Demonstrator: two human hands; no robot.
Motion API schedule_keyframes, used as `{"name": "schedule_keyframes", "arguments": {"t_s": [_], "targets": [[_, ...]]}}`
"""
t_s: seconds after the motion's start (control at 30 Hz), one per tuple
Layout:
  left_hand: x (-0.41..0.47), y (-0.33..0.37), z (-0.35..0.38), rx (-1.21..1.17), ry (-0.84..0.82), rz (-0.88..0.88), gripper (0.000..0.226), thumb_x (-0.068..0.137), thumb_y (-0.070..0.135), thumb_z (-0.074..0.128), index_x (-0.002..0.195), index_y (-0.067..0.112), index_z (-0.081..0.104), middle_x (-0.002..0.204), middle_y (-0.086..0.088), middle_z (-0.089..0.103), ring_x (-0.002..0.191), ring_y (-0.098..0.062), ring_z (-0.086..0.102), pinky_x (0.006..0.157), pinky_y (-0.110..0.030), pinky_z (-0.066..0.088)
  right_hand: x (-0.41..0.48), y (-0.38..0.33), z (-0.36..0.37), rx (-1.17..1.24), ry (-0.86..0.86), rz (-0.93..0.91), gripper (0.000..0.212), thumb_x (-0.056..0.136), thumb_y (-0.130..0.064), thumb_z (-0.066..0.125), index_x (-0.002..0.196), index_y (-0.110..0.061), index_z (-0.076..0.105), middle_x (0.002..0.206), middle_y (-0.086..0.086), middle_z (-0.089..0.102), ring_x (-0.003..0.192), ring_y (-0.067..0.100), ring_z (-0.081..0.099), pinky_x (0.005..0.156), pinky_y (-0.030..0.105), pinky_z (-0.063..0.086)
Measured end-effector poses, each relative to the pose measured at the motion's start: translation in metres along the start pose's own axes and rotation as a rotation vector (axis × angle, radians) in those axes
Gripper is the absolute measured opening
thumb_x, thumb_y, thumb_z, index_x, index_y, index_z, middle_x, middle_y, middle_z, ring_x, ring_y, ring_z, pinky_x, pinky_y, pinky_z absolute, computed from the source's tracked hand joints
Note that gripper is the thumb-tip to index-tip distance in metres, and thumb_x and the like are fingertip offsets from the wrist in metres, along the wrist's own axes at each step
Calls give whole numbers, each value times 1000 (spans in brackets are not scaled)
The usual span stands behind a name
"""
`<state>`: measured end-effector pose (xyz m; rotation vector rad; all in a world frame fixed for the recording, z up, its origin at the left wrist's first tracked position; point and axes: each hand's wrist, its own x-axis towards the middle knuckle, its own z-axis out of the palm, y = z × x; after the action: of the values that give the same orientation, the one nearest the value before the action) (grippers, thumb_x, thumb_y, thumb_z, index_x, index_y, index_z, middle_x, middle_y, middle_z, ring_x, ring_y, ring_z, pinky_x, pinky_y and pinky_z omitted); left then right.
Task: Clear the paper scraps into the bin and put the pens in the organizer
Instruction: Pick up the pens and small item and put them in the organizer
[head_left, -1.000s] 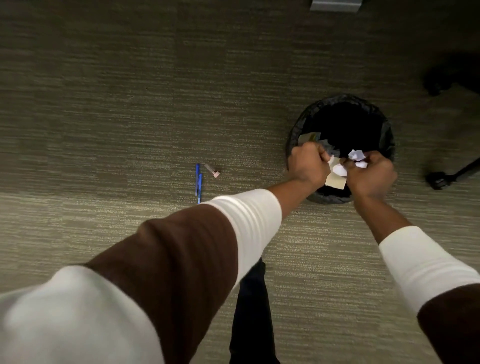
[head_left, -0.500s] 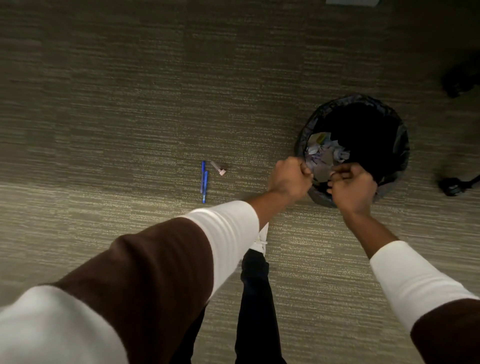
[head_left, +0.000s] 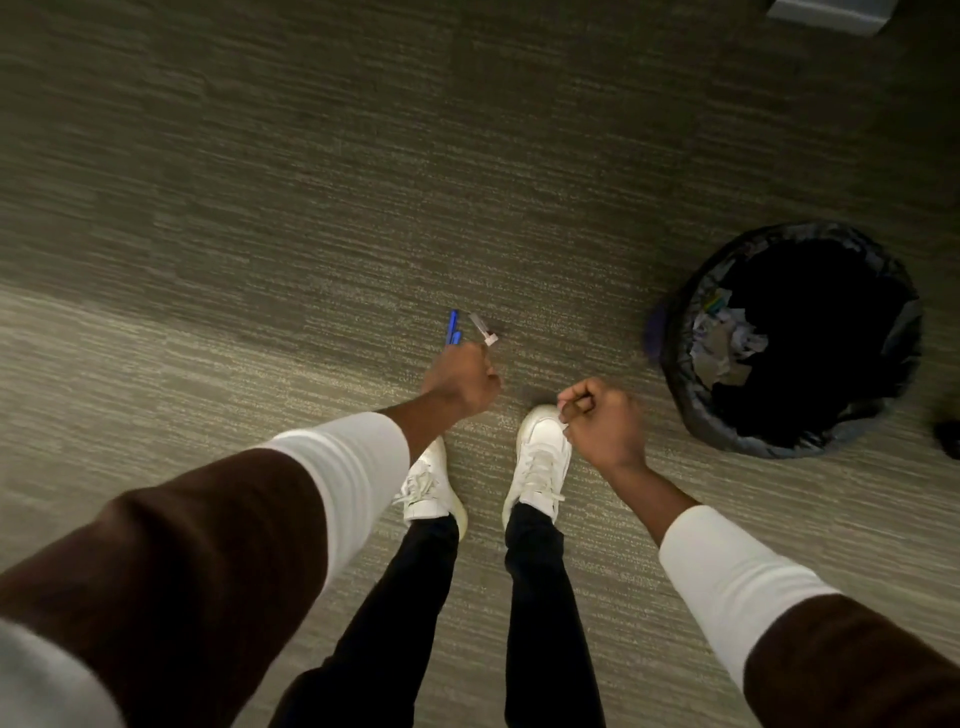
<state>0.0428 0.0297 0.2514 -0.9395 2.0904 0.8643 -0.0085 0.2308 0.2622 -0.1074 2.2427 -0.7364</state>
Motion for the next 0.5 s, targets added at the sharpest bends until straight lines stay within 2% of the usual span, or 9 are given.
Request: {"name": "schedule_keyframes", "arguments": {"t_s": [0.1, 0.2, 0.27, 0.33, 0.43, 0.5], "targets": [[15, -35, -3, 47, -31, -48, 17, 90, 25, 65, 93, 9, 69, 103, -13, 75, 95, -32, 73, 84, -45, 63, 19, -9, 23, -133, -101, -84, 11, 91, -11, 68, 91, -20, 74, 91, -5, 79, 84, 19, 74, 80, 38, 61], [36, -66, 2, 78, -32, -105, 29, 89, 26, 66, 111, 10, 73, 114, -15, 75, 104, -37, 73, 89, -46, 62, 46, -13, 46, -313, -193, -204, 13, 92, -13, 66, 94, -23, 74, 93, -4, 79, 84, 20, 73, 78, 37, 61], [54, -83, 9, 97, -33, -134, 31, 87, 26, 69, 116, 13, 72, 119, -14, 73, 111, -38, 72, 94, -48, 61, 71, -13, 61, -456, -247, -305, 15, 92, -13, 65, 97, -25, 73, 98, -3, 77, 88, 22, 74, 79, 32, 59], [75, -99, 20, 110, -25, -139, 30, 87, 28, 71, 115, 15, 72, 120, -13, 73, 111, -38, 72, 92, -46, 61, 100, -10, 79, -619, -314, -390, 20, 92, -14, 61, 105, -27, 69, 111, 1, 71, 99, 26, 71, 81, 30, 54], [113, -122, 40, 136, 14, -133, 34, 89, 34, 72, 117, 16, 68, 122, -15, 71, 112, -39, 71, 90, -46, 60, 145, -5, 107, -790, -395, -483, 46, 91, -10, 62, 132, -32, 60, 137, 4, 56, 125, 30, 58, 97, 39, 54], [140, -133, 54, 125, 48, -126, 40, 88, 37, 76, 120, 16, 65, 122, -14, 70, 111, -38, 70, 85, -42, 58, 170, -1, 124, -872, -404, -572, 62, 89, -2, 61, 142, -32, 55, 150, 3, 47, 137, 31, 48, 100, 47, 54]]}}
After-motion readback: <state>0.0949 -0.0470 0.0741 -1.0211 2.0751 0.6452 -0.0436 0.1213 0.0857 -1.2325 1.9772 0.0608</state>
